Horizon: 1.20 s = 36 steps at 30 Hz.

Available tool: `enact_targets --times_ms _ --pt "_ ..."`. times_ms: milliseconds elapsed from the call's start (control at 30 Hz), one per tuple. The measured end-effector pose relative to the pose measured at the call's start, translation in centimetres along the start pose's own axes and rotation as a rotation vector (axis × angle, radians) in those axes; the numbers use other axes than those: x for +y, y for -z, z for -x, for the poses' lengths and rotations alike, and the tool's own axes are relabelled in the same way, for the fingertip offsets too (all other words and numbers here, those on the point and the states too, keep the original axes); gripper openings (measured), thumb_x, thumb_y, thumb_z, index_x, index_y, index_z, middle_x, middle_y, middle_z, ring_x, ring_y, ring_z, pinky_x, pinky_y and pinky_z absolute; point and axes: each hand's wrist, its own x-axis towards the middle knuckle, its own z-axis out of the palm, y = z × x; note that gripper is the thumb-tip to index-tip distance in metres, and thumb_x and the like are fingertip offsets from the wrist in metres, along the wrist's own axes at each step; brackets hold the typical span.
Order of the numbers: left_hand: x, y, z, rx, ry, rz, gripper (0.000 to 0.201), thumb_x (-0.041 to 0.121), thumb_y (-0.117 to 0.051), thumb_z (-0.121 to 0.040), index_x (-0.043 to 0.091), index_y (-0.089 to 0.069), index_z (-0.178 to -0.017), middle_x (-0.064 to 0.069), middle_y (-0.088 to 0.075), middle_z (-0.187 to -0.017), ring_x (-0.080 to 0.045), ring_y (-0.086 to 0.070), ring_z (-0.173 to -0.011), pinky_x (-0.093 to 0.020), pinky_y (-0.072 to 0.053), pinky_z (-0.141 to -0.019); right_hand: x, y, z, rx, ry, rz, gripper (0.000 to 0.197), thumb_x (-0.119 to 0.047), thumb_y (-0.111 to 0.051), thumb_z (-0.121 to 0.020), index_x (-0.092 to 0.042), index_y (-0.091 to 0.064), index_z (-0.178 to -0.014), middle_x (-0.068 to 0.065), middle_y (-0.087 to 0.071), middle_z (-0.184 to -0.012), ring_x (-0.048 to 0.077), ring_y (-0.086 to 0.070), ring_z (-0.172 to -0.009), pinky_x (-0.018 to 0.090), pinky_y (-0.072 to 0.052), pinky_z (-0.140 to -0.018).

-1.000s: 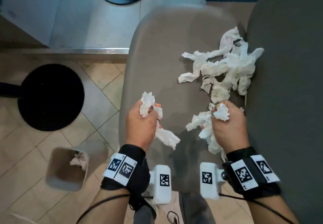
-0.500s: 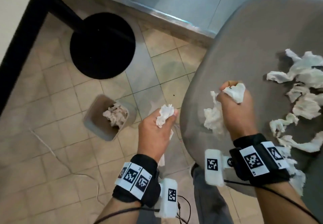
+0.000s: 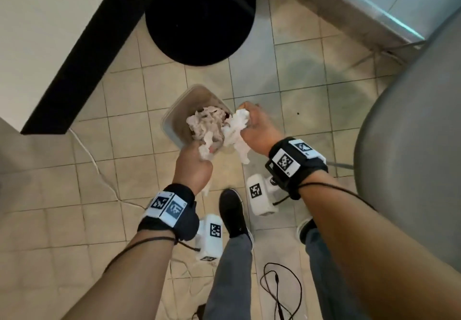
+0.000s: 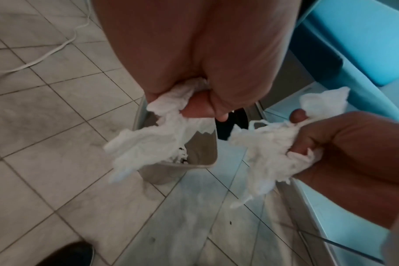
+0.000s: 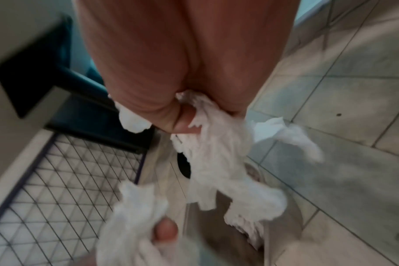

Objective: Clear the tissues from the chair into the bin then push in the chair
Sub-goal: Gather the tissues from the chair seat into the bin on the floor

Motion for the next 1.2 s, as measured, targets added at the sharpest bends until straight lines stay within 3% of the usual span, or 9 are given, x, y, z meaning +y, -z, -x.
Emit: enact_targets --times_ms 67,167,367,567,667,767,867,1000,1200 --pt "-0.9 0.8 -2.3 0.018 -0.009 -0.002 0.049 0.000 -0.051 -0.082 0.019 -0.055 -0.126 -0.007 -0.063 -0.120 -0.028 -0.058 -0.109 -0.036 -0.048 -0.092 0.4 -2.2 -2.0 -0.040 -0.015 0.048 0.036 0.005 -0.050 -0.080 -0.014 -0.058 -0.110 0.012 -0.054 -0.110 0.025 -0.057 -0.088 0.023 -0.044 -0.066" --pt "-1.6 1.5 -5.4 0.064 -0.055 0.029 0.051 0.002 -0.057 -0.085 0.022 -0.050 -0.131 0.003 -0.063 -0.113 -0.016 -0.057 -0.100 -0.022 -0.043 -0.077 0.6 -4.5 -4.6 -0.033 0.016 -0.032 0.033 0.005 -0.052 -0.080 -0.018 -0.055 -0.103 0.008 -0.060 -0.094 0.021 -0.059 -0.075 0.015 -0.040 -0.054" --pt "-2.7 1.6 -11.0 0.220 -0.162 0.028 0.044 0.012 -0.063 -0.088 0.021 -0.050 -0.129 0.011 -0.059 -0.107 -0.007 -0.054 -0.095 -0.001 -0.036 -0.062 0.6 -7.3 -9.4 0.083 0.049 -0.053 0.040 -0.002 -0.059 -0.077 -0.011 -0.056 -0.116 0.012 -0.064 -0.105 0.025 -0.064 -0.088 0.031 -0.051 -0.070" --pt "-5.1 0.4 -14.3 0.184 -0.146 -0.053 0.050 0.015 -0.068 -0.087 0.023 -0.050 -0.133 0.015 -0.056 -0.110 -0.007 -0.054 -0.101 -0.016 -0.040 -0.077 3.1 -8.9 -11.4 0.049 0.000 0.010 0.057 -0.022 -0.069 -0.082 -0.021 -0.050 -0.136 0.007 -0.058 -0.128 0.022 -0.059 -0.109 0.036 -0.051 -0.090" --pt "-6.2 0.2 -14.6 0.078 -0.080 -0.111 0.072 0.015 -0.071 -0.085 0.024 -0.036 -0.147 0.009 -0.052 -0.124 -0.012 -0.053 -0.112 -0.023 -0.040 -0.088 4.0 -8.2 -11.2 -0.027 0.008 -0.015 0.056 -0.025 -0.068 -0.088 -0.027 -0.047 -0.140 0.004 -0.054 -0.137 0.015 -0.055 -0.114 0.024 -0.043 -0.088" --pt "-6.8 0.2 -13.9 0.075 -0.067 -0.132 0.074 0.016 -0.071 -0.084 0.026 -0.035 -0.147 0.001 -0.051 -0.140 -0.019 -0.052 -0.124 -0.025 -0.040 -0.094 4.2 -6.6 -10.1 0.022 0.000 -0.126 0.046 -0.026 -0.063 -0.091 -0.030 -0.053 -0.135 0.000 -0.059 -0.130 0.015 -0.060 -0.110 0.026 -0.051 -0.090" --pt "-6.4 0.1 -12.0 0.104 -0.096 -0.146 0.066 0.020 -0.071 -0.084 0.029 -0.042 -0.143 0.002 -0.053 -0.140 -0.018 -0.052 -0.124 -0.025 -0.039 -0.094 4.4 -3.8 -7.1 0.095 -0.001 -0.225 0.037 -0.023 -0.057 -0.096 -0.025 -0.056 -0.132 -0.004 -0.059 -0.129 0.005 -0.055 -0.108 0.010 -0.045 -0.077" --pt "-4.4 -0.6 -8.3 0.090 -0.116 -0.128 0.056 0.023 -0.069 -0.084 0.032 -0.049 -0.135 0.002 -0.053 -0.138 -0.021 -0.057 -0.117 -0.040 -0.046 -0.103 5.3 -0.3 -1.2 0.145 -0.044 -0.288 0.032 -0.022 -0.054 -0.098 -0.027 -0.058 -0.130 -0.012 -0.060 -0.126 0.007 -0.054 -0.117 0.027 -0.042 -0.098" --pt "2.7 -3.6 0.0 -0.057 -0.272 -0.109 0.037 0.017 -0.061 -0.090 0.031 -0.056 -0.125 0.010 -0.051 -0.129 -0.009 -0.058 -0.106 -0.031 -0.048 -0.095 5.1 3.9 9.2 0.220 -0.032 -0.397 0.029 -0.015 -0.054 -0.098 -0.023 -0.063 -0.124 -0.011 -0.064 -0.121 -0.001 -0.059 -0.111 0.020 -0.048 -0.095"
